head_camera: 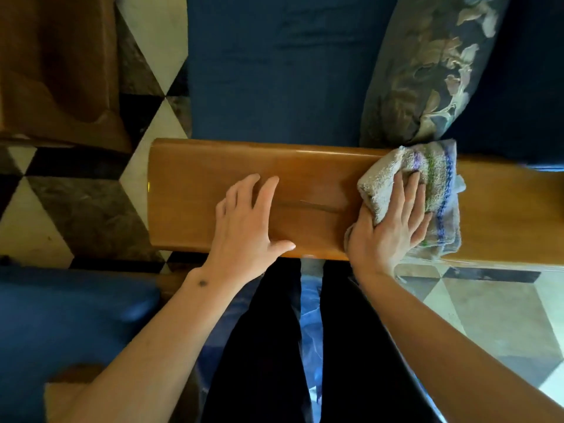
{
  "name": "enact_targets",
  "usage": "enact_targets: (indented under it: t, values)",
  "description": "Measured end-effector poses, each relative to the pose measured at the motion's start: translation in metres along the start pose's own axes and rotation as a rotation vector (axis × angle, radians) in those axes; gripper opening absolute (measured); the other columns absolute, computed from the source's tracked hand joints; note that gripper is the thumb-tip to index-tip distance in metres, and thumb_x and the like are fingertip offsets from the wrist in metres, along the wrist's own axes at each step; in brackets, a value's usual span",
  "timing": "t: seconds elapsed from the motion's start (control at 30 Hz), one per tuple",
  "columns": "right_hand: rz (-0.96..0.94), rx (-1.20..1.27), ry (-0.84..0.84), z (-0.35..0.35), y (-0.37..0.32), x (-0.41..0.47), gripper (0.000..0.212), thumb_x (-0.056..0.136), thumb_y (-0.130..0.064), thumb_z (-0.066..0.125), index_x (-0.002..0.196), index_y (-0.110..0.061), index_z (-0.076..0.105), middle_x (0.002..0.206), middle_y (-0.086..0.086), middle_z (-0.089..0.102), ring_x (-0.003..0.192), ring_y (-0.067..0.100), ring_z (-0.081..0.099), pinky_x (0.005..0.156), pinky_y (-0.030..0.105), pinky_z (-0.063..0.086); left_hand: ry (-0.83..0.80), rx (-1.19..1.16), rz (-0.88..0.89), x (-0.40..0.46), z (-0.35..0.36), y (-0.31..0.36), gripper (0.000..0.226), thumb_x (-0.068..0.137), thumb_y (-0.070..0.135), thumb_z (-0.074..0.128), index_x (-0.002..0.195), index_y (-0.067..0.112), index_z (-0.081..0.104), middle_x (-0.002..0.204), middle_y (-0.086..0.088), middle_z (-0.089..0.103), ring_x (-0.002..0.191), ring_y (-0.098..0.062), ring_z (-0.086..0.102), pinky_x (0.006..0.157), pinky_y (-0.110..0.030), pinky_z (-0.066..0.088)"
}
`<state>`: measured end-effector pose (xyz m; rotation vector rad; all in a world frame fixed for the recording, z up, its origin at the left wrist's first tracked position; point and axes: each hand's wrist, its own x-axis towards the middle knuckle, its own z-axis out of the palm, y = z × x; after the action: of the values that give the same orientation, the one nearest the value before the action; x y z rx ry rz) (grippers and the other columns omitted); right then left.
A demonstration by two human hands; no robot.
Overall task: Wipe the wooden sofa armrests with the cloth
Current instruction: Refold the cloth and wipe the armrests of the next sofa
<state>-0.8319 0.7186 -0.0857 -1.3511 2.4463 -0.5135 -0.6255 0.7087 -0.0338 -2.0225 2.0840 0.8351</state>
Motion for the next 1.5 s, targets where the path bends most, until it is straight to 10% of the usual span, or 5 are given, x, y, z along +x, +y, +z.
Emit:
enact_targets:
  t: [0.47,0.67,0.83,1.1,1.5]
  values:
    - [-0.203,-0.019,-0.113,0.060,-0.117,-0.060,0.070,0.093,-0.043,0.046,0.160,-0.024,0.036,0.171,-0.001,0.028,0.159,0.021,0.018,0.127,0.050,0.001,0.161,-0.264,-0.355,-0.029,-0.019,-0.111,0.060,0.096,0.024,0.064,0.151,0.015,0.038,0.160,-0.011,0.027,0.146,-0.032,0.026,0.117,-0.056,0.029]
    - [-0.415,-0.014,-0.191,0.092,-0.174,-0.088,0.068,0.095,-0.047,0.041,0.158,-0.022,0.039,0.169,0.001,0.033,0.157,0.024,0.023,0.126,0.054,0.006,0.315,-0.705,-0.352,-0.045,-0.016,-0.119,0.054,0.102,0.008,0.053,0.151,0.012,0.033,0.156,-0.008,0.027,0.139,-0.006,0.032,0.112,-0.010,0.025]
    - [-0.834,-0.038,-0.406,0.103,-0.185,-0.102,0.072,0.092,-0.047,0.048,0.159,-0.021,0.039,0.170,0.003,0.031,0.157,0.023,0.019,0.127,0.049,-0.001,0.588,-1.241,-0.624,-0.053,-0.020,-0.135,0.043,0.104,0.036,0.041,0.144,0.021,0.040,0.148,0.002,0.045,0.128,-0.009,0.057,0.106,-0.035,0.052]
    - [-1.582,-0.129,-0.722,0.072,-0.119,-0.055,0.075,0.091,-0.050,0.059,0.159,-0.024,0.042,0.169,0.002,0.033,0.158,0.024,0.024,0.129,0.050,0.006,0.576,-0.547,-0.436,-0.065,-0.020,-0.130,0.042,0.107,0.018,0.038,0.145,0.001,0.044,0.148,-0.020,0.038,0.135,-0.024,0.042,0.115,-0.030,0.035]
    - [-1.372,-0.144,-0.648,-0.026,0.058,0.050,0.075,0.090,-0.052,0.067,0.157,-0.026,0.045,0.168,-0.002,0.035,0.158,0.020,0.024,0.128,0.053,0.013,0.185,-0.154,-0.142,-0.011,0.019,0.023,0.074,0.085,0.027,0.076,0.148,0.013,0.040,0.149,-0.020,0.044,0.136,-0.040,0.039,0.104,-0.058,0.042]
